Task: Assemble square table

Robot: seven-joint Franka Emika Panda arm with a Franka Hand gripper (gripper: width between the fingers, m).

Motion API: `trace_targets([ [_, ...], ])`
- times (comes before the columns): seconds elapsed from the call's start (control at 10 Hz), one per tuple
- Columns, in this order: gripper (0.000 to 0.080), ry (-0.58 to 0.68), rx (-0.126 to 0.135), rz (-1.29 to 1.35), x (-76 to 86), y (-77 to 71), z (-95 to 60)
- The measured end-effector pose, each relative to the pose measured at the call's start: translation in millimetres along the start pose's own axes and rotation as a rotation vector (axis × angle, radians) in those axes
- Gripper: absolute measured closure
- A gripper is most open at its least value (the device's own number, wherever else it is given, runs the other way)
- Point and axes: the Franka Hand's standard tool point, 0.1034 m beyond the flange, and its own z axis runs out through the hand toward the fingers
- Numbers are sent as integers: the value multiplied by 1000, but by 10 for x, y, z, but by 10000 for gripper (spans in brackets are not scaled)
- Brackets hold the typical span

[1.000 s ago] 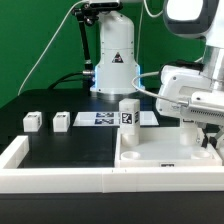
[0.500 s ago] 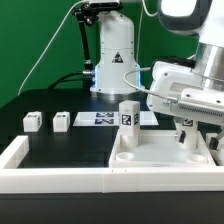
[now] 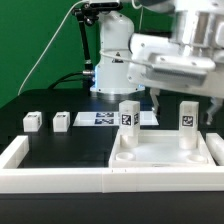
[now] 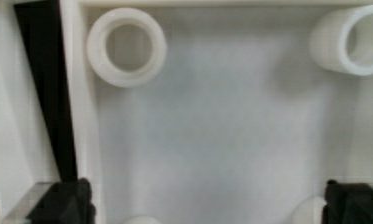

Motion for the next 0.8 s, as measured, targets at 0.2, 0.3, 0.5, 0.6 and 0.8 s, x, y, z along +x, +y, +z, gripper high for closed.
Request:
trace_targets([
  [0.2,151,-14,-8,27,15,-239,-44],
  [0.3,151,-9,-5,51,17,-287,-24],
  [0.5,151,-8,-6,84,21,-270,-21],
  [0.6,151,-7,-7,133,22,-272,-19],
  [0.8,151,-6,-7,260,23,-275,-16],
])
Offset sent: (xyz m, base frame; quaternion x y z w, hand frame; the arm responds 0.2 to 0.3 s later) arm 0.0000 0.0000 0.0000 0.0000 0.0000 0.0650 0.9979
